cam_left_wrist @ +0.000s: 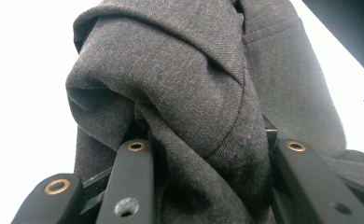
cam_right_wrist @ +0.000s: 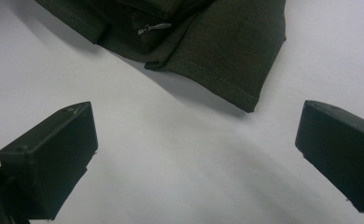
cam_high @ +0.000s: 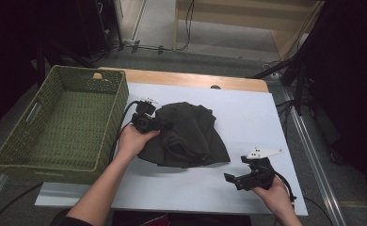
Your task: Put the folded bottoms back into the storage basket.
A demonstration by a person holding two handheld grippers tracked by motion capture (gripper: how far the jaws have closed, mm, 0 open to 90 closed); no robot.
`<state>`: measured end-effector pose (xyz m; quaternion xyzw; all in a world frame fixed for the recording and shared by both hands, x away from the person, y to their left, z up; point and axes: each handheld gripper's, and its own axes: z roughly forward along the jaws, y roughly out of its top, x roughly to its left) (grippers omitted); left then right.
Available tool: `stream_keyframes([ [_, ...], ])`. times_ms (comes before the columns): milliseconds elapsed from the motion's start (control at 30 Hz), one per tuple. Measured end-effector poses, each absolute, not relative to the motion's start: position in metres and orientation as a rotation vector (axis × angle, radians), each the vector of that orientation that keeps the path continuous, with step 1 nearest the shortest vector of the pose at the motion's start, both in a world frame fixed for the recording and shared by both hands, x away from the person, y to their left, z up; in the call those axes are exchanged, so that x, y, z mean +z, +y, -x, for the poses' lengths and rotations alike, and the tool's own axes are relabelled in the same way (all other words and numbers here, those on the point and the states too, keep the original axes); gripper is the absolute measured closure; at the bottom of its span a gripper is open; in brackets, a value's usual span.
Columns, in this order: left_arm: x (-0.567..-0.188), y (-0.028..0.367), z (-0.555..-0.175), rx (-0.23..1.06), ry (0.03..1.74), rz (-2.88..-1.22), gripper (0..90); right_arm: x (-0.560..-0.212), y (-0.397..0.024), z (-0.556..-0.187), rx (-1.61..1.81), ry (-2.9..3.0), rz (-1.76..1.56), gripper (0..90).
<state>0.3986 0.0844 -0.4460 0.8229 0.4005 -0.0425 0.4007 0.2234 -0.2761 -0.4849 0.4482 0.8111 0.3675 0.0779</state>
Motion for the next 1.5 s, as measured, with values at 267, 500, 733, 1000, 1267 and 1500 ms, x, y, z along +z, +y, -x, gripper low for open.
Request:
stream_keyframes([
  [267, -0.420, 0.076, -0.392, -0.105, 0.986, -2.111, 65.6, -0.485, -0.274, -0.222, 1.122, 2.437, -1.333, 0.0],
  [500, -0.393, 0.068, -0.391, -0.111, 0.957, -2.150, 65.5, -0.485, -0.271, -0.222, 1.129, 2.444, -1.309, 0.0],
  [733, -0.370, 0.067, -0.392, -0.122, 0.933, -2.180, 65.6, -0.487, -0.273, -0.224, 1.126, 2.443, -1.329, 0.0],
  [1000, -0.341, 0.076, -0.394, -0.132, 0.913, -2.177, 65.5, -0.489, -0.274, -0.225, 1.135, 2.447, -1.332, 0.0],
  [1267, -0.318, 0.087, -0.395, -0.134, 0.909, -2.176, 65.5, -0.488, -0.273, -0.224, 1.144, 2.443, -1.327, 0.0],
  [1500, -0.298, 0.098, -0.395, -0.124, 0.899, -2.181, 65.5, -0.487, -0.270, -0.225, 1.144, 2.445, -1.322, 0.0],
])
